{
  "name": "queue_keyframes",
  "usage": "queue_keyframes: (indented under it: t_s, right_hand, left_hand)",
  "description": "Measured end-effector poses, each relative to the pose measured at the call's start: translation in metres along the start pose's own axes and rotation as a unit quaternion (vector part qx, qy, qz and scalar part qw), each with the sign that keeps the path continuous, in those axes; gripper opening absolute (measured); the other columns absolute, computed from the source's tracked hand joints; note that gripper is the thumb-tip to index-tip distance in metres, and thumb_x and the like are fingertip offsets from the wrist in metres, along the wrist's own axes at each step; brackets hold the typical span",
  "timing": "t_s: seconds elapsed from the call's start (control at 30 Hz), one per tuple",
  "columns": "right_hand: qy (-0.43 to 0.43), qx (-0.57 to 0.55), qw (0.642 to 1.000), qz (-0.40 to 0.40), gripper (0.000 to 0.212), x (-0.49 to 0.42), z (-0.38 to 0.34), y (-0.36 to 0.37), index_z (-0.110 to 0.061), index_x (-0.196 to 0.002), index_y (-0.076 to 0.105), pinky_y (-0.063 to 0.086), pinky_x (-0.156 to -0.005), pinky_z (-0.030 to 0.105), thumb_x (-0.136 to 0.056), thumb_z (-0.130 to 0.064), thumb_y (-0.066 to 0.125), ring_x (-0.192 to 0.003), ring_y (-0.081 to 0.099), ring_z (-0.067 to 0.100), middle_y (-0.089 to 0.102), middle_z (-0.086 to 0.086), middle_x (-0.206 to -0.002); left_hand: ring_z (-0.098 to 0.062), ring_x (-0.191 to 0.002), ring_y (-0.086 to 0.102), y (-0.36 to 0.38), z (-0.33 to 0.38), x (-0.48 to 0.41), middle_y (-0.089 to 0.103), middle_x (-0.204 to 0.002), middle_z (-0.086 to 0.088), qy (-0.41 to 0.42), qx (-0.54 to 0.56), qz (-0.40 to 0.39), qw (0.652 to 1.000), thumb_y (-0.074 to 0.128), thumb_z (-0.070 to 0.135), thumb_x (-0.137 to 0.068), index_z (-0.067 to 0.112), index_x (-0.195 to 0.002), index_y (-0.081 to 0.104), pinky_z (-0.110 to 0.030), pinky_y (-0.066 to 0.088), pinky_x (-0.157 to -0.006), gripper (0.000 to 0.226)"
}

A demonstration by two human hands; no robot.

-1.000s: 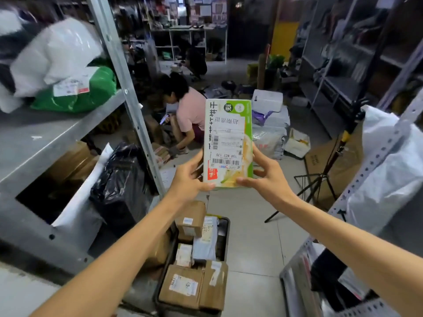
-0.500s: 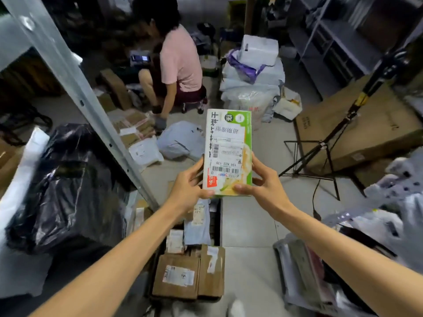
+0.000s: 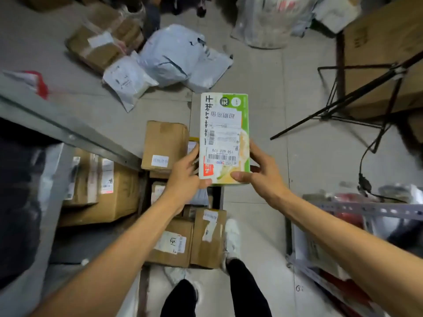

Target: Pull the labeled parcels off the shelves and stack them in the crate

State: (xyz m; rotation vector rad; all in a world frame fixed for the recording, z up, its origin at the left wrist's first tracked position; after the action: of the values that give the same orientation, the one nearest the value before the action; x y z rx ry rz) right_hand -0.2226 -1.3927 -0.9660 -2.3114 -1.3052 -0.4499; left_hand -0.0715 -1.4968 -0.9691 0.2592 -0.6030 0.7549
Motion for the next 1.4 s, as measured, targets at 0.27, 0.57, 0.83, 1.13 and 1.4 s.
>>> queue_keyframes:
  t_s: [0.27,0.57,0.83,1.13,1.4]
  right_hand:
    - [0.054,-0.006,0.998,-0.045,0.076,-0.064,0.129,0.038,-0.031,-0.14,0.041,0.057,-0.088,0.044,-0.08,0.004,0.071,-0.112,0.064,0.012,0.063,-0.007,-0.126]
    - [0.092,-0.072,0.992,-0.04,0.08,-0.134,0.191,0.072,-0.027,-0.143,0.042,0.057,-0.089,0.043,-0.079,0.015,0.066,-0.12,0.057,0.015,0.061,0.0,-0.129]
    - [0.13,-0.083,0.987,-0.037,0.083,-0.158,0.218,0.109,-0.02,-0.15,0.035,0.059,-0.082,0.033,-0.081,0.018,0.062,-0.118,0.058,0.017,0.06,0.002,-0.129]
    - [0.169,-0.048,0.985,0.005,0.076,-0.165,0.238,0.116,-0.03,-0.15,0.032,0.056,-0.087,0.045,-0.089,0.008,0.059,-0.12,0.058,0.018,0.056,0.001,-0.136]
    - [0.168,-0.07,0.983,0.002,0.076,-0.164,0.24,0.115,-0.029,-0.15,0.032,0.056,-0.087,0.044,-0.09,0.008,0.058,-0.119,0.059,0.019,0.057,0.003,-0.134]
  left_hand:
    - [0.024,-0.089,0.054,0.001,-0.116,-0.074,0.055,-0.118,0.021,-0.064,-0.029,0.022,0.997,0.06,-0.025,-0.077,0.032,-0.146,0.034,-0.007,0.048,-0.079,0.093]
    - [0.009,-0.1,0.059,-0.014,-0.176,-0.137,0.062,-0.116,0.019,-0.08,0.001,0.084,0.993,0.058,-0.025,-0.079,0.031,-0.147,0.036,-0.017,0.055,-0.076,0.091]
    - [-0.009,-0.126,0.051,-0.031,-0.223,-0.143,0.053,-0.138,0.008,-0.075,-0.053,0.192,0.977,0.06,-0.011,-0.086,0.027,-0.148,0.037,-0.042,0.044,-0.108,0.076]
    - [-0.003,-0.121,0.051,-0.03,-0.238,-0.14,0.056,-0.133,0.013,-0.084,-0.123,0.144,0.978,0.06,-0.013,-0.081,0.034,-0.143,0.043,-0.019,0.045,-0.095,0.08]
    - [0.003,-0.119,0.045,-0.026,-0.242,-0.136,0.051,-0.136,0.016,-0.107,-0.113,0.112,0.982,0.056,-0.017,-0.08,0.034,-0.146,0.04,0.006,0.037,-0.067,0.085]
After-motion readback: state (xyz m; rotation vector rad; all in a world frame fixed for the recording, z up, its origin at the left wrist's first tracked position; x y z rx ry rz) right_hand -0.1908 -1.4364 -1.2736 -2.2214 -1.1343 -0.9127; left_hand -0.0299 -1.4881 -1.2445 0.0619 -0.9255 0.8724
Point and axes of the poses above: each hand's wrist, its own x-axis away from the middle knuckle, its own y-axis out of the palm, z = x × y, the point moved 7 cm from there along -x, towards the middle knuckle
